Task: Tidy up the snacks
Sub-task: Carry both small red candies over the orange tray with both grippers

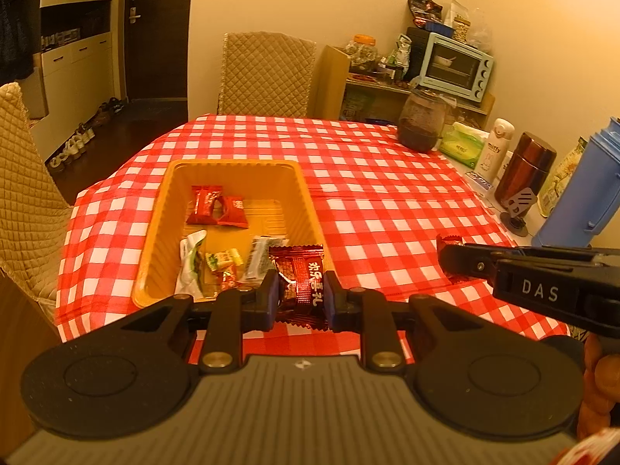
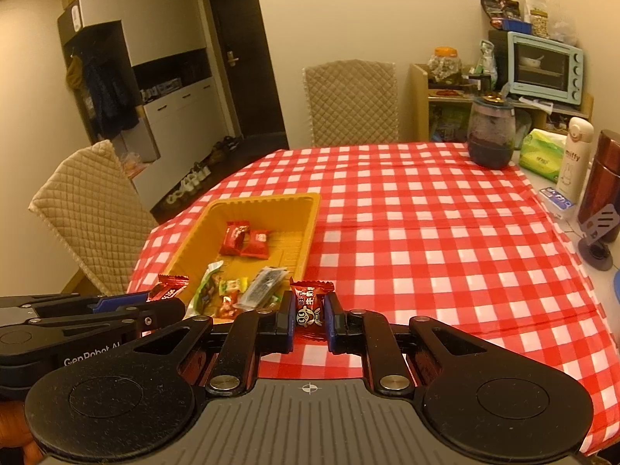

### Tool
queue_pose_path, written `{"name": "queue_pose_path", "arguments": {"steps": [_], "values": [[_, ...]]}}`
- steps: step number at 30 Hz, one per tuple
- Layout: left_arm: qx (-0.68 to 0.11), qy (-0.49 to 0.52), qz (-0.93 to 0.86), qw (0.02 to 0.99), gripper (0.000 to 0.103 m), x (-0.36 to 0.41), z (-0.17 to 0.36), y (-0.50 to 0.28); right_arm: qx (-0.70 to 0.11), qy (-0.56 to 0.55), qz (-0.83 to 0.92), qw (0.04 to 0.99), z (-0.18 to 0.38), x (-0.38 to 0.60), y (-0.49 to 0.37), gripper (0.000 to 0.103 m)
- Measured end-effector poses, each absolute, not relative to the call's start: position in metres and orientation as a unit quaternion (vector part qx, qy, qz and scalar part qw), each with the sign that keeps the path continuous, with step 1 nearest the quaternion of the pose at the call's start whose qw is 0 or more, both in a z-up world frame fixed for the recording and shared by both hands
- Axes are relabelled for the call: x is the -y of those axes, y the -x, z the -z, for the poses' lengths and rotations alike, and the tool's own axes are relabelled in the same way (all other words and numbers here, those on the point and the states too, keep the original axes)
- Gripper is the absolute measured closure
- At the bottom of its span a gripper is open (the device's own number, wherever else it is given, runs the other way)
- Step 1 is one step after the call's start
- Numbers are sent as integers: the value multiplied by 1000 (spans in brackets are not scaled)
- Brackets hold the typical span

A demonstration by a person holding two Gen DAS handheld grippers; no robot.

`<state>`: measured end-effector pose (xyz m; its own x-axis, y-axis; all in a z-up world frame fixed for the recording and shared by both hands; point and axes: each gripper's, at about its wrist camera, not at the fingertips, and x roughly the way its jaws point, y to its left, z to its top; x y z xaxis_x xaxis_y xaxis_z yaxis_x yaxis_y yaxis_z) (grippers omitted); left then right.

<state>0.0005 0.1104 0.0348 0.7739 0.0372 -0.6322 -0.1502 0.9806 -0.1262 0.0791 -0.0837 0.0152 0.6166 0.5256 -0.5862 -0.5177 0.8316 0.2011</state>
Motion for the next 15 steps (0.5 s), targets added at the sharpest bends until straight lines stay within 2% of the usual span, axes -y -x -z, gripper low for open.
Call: {"name": "queue_pose_path", "arguments": {"steps": [15], "values": [[-342, 98, -70, 932, 82, -138, -26, -11, -340, 4, -308, 888, -1, 51, -98, 88]]}}
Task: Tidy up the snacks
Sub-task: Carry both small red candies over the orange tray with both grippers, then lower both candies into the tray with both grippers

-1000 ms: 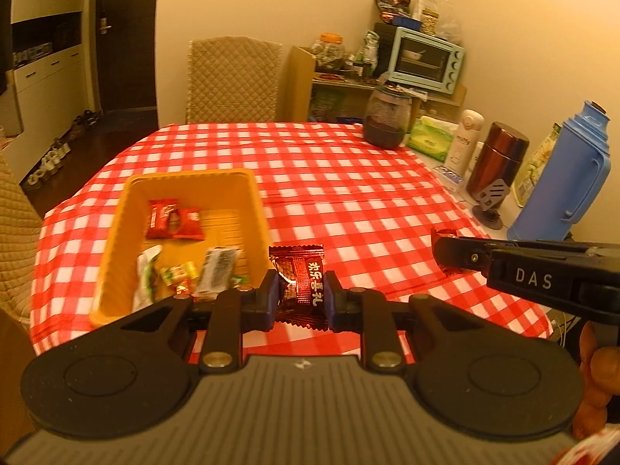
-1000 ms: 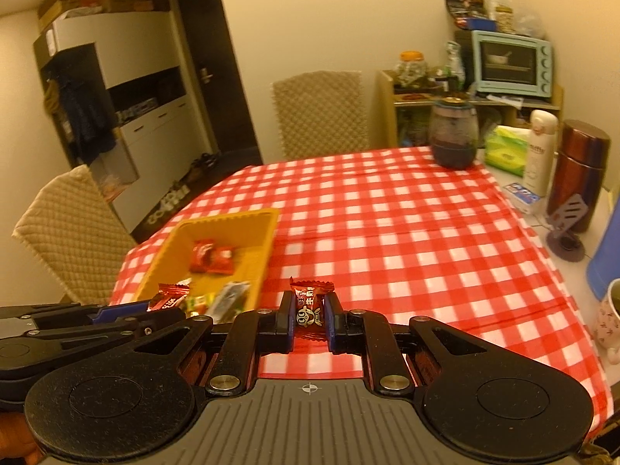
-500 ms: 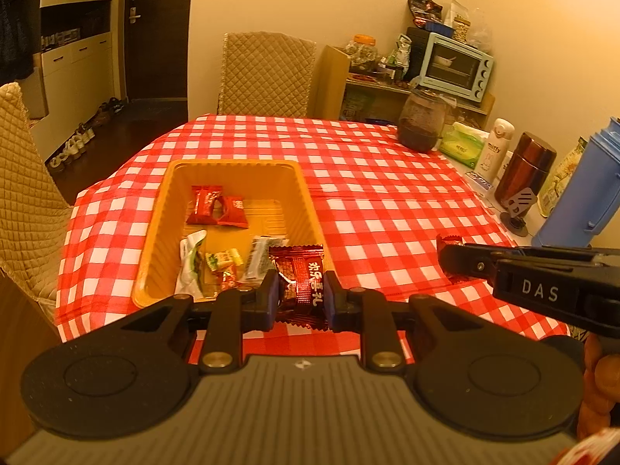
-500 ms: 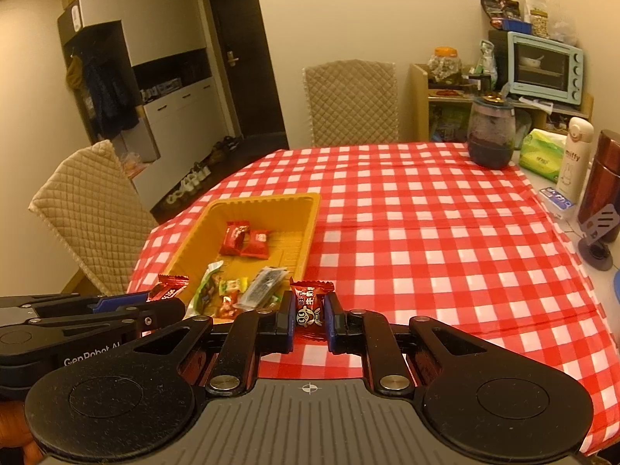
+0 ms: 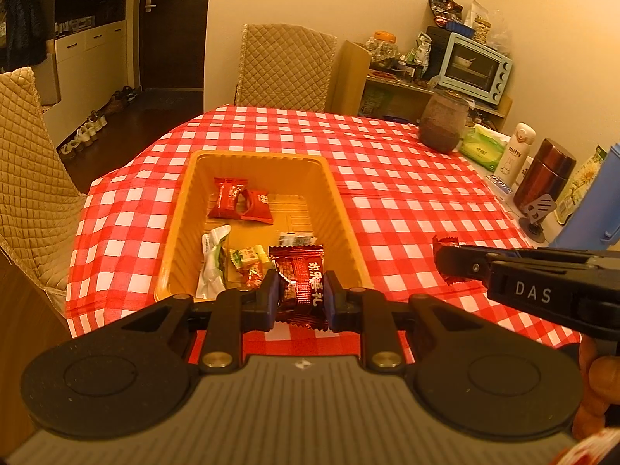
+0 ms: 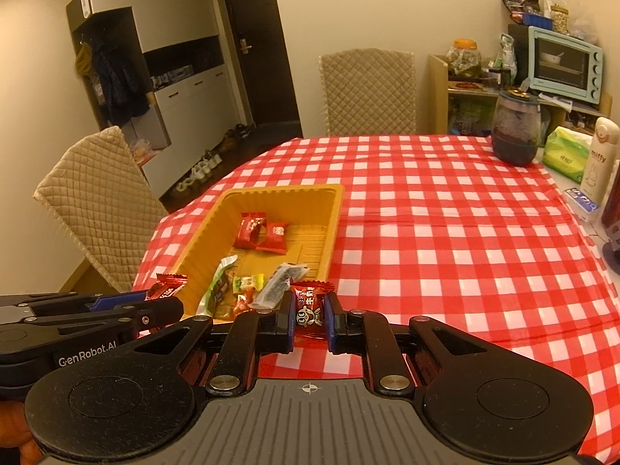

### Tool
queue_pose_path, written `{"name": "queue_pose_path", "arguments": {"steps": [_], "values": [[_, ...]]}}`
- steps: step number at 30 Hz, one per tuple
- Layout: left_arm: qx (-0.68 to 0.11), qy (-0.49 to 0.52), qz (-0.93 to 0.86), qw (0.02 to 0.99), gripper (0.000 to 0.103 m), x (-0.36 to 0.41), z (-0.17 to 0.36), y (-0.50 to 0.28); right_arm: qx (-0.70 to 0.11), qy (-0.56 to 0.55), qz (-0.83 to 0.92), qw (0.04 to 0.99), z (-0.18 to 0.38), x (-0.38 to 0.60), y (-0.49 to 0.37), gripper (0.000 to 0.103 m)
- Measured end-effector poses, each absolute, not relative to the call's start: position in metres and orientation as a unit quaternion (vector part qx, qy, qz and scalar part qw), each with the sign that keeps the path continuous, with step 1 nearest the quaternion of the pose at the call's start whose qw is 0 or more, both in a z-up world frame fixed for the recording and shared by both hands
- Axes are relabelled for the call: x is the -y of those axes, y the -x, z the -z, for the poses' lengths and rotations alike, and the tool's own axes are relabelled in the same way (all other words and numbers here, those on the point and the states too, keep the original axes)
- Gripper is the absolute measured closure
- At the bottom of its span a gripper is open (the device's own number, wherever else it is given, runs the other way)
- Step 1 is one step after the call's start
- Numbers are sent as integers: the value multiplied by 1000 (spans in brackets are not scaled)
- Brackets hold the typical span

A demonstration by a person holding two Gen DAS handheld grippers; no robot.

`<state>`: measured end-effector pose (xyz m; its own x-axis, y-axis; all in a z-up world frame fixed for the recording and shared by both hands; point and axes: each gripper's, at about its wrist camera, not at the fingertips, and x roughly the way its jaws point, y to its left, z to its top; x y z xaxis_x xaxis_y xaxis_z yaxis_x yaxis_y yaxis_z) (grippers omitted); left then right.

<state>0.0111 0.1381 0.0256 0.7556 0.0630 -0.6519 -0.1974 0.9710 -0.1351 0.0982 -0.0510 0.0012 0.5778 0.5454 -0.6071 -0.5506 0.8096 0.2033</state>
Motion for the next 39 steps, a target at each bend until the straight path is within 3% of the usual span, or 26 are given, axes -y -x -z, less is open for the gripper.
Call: {"name": "queue_pose_path", "arguments": {"steps": [39], "values": [[-369, 105, -83, 920, 82, -200, 7, -99, -370, 11, -331, 868, 36, -35, -191, 88]]}}
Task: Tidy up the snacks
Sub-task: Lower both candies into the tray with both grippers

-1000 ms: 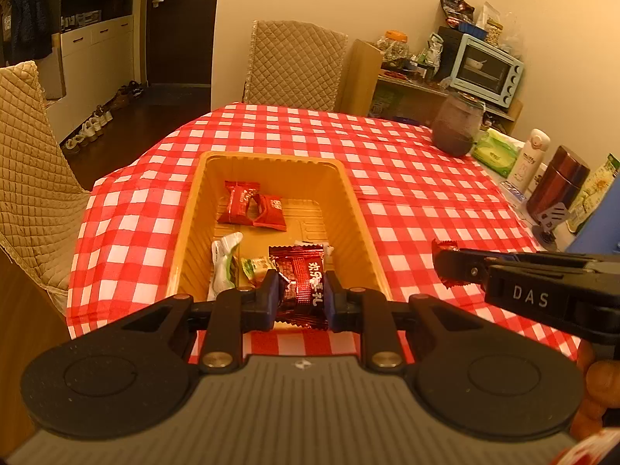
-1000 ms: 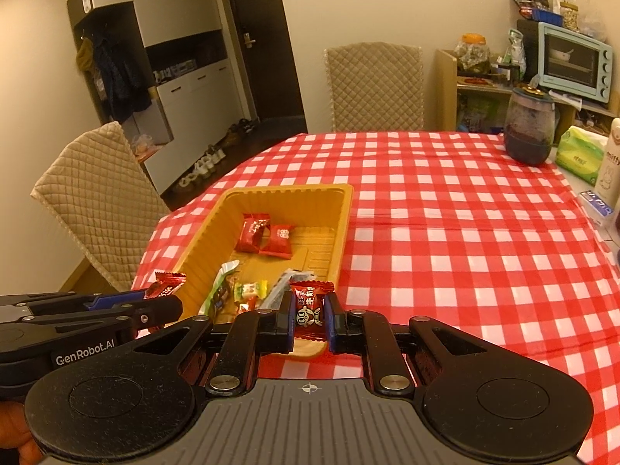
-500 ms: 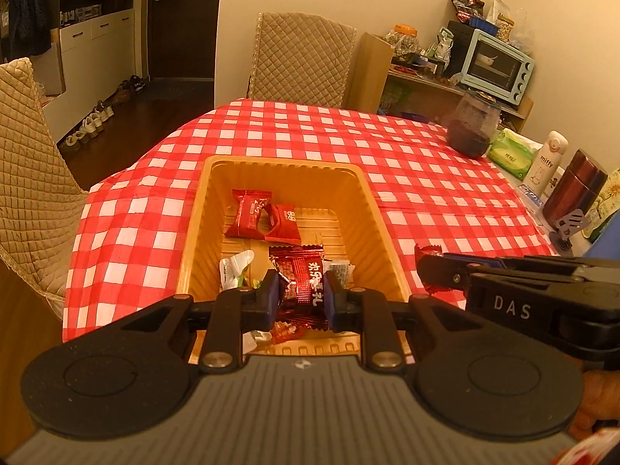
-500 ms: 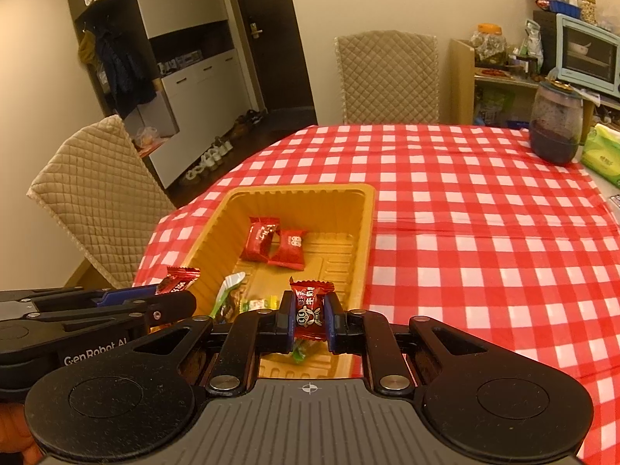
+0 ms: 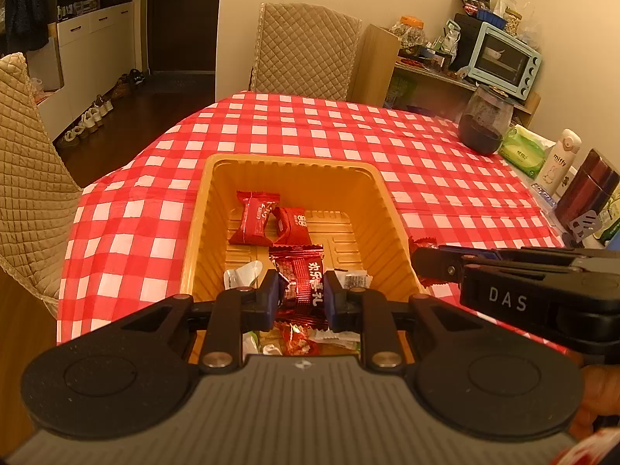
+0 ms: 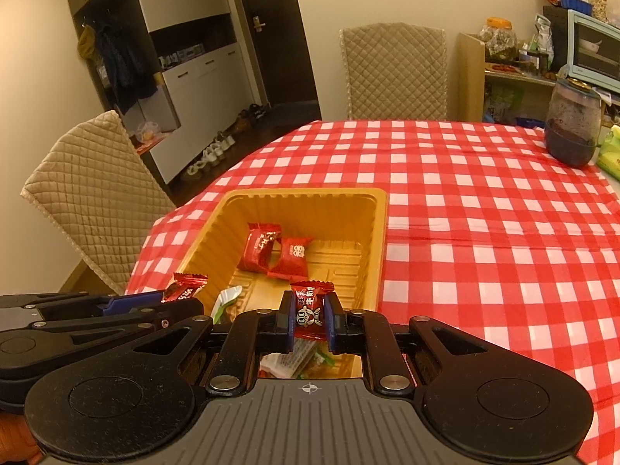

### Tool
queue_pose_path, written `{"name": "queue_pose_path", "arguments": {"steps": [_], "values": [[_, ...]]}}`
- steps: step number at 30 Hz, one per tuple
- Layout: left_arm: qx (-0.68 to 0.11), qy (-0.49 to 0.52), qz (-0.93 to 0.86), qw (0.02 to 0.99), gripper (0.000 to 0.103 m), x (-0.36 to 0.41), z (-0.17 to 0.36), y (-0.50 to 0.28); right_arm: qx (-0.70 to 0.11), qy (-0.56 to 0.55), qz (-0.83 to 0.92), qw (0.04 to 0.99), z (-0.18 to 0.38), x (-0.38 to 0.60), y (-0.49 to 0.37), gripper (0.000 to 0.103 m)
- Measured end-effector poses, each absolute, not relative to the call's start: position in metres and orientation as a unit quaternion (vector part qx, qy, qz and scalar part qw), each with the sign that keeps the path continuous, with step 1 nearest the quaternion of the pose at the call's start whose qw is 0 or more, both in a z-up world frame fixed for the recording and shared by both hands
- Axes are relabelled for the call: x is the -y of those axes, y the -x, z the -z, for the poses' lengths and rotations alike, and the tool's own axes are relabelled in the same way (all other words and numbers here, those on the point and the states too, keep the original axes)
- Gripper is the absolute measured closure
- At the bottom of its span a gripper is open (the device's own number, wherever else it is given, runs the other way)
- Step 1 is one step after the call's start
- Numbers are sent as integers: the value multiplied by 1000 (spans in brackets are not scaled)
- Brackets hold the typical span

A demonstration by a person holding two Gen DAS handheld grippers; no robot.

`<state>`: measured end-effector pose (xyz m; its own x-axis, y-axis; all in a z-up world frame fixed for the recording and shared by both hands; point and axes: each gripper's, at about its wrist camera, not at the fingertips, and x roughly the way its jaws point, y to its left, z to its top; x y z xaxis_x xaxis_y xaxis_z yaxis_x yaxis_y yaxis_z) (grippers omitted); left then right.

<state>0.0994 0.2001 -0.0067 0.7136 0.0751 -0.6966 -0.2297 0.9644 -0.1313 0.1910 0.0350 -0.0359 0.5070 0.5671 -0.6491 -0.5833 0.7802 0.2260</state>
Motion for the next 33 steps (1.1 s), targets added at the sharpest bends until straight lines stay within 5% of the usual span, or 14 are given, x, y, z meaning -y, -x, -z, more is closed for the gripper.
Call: {"name": "queue_pose_path", "arguments": {"steps": [27, 30, 33], "values": [[-387, 109, -80, 912, 81, -224, 35, -152, -387, 5, -323, 863, 58, -56, -237, 88], [-381, 112, -85, 914, 65, -226, 35, -154, -389, 4, -322, 863, 59, -55, -239, 88], [-380, 106, -89, 915, 65, -228, 34, -150, -390, 3, -320, 864, 60, -55, -241, 88]]}}
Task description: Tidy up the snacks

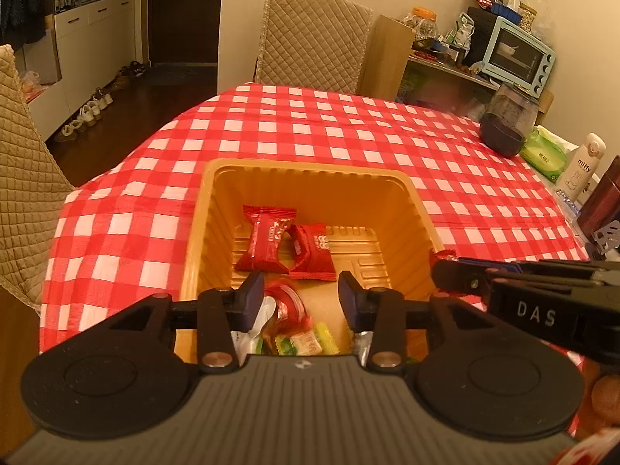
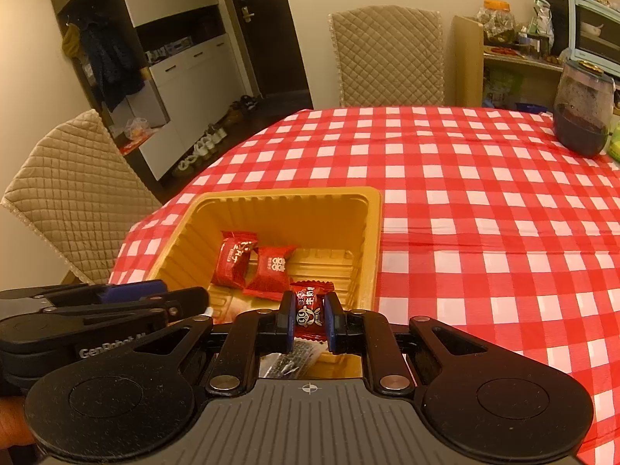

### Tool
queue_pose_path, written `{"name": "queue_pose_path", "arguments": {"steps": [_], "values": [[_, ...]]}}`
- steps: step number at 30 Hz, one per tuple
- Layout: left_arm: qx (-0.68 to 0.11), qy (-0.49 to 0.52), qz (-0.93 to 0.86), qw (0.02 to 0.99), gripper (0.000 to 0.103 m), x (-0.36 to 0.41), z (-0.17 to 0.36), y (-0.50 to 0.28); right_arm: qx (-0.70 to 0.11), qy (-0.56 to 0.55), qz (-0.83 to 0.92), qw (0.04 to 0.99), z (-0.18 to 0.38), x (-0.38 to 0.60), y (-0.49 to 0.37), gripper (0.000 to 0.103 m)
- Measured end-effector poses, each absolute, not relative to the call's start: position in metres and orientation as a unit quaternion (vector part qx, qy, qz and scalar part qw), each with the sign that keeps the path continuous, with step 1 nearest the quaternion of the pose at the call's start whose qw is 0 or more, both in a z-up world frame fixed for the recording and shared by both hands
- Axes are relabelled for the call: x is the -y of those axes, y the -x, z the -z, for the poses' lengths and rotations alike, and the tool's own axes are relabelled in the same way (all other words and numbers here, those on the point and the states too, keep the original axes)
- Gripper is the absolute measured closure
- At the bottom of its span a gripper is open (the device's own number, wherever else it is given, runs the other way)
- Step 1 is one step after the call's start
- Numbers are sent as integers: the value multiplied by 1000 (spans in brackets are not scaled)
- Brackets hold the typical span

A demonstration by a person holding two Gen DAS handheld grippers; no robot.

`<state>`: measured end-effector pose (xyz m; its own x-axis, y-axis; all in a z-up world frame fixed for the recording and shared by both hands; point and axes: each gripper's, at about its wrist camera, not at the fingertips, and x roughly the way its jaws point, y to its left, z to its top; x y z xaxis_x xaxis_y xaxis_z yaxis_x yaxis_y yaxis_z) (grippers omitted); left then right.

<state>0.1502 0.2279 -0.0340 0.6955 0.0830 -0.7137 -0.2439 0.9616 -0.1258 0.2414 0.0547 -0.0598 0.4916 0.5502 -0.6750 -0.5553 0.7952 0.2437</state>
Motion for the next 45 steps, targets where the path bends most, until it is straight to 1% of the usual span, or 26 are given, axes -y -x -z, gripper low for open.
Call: {"name": "queue_pose_path", "arguments": {"steps": [2, 3, 9, 12, 16, 17, 18, 19, 20, 22, 24, 26, 28, 31, 35, 45], "values": [[-381, 105, -94, 914, 62, -229, 33, -145, -391, 2, -320, 863, 60, -54, -242, 87], [-381, 109, -96, 913, 59, -231, 33, -141, -392, 2, -321, 862, 61, -55, -243, 87], [-375, 117, -109, 913, 57, -238, 28, -124, -392, 0, -328, 859, 60, -62, -244, 87], [-374, 115, -117, 913, 51, -242, 27, -119, -390, -3, -334, 858, 58, -67, -245, 87], [-373, 120, -124, 912, 49, -248, 27, -114, -390, -28, -348, 852, 56, -73, -253, 85], [-372, 120, -126, 912, 47, -249, 26, -113, -390, -32, -345, 853, 54, -74, -255, 82], [-371, 120, -128, 912, 43, -249, 26, -111, -389, -35, -342, 855, 54, -73, -257, 61], [-371, 120, -129, 912, 41, -250, 26, -109, -386, -38, -339, 857, 53, -72, -257, 37], [-370, 121, -131, 912, 40, -251, 26, -108, -383, -45, -337, 859, 51, -69, -259, 33], [-371, 121, -135, 911, 33, -251, 27, -107, -379, -52, -332, 862, 51, -62, -258, 32], [-371, 120, -140, 910, 28, -251, 27, -106, -381, -46, -324, 865, 52, -58, -257, 32], [-370, 117, -142, 911, 21, -249, 27, -104, -379, -41, -320, 867, 53, -52, -253, 30], [-368, 109, -146, 912, 12, -248, 27, -102, -375, -36, -315, 871, 54, -45, -248, 19], [-368, 100, -146, 913, 5, -245, 25, -99, -368, -33, -308, 877, 55, -35, -239, 13], [-368, 95, -148, 913, 0, -243, 22, -95, -364, -30, -295, 883, 56, -24, -229, 12], [-366, 84, -151, 914, 0, -228, 8, -77, -367, -40, -281, 886, 40, -1, -203, 12]]}}
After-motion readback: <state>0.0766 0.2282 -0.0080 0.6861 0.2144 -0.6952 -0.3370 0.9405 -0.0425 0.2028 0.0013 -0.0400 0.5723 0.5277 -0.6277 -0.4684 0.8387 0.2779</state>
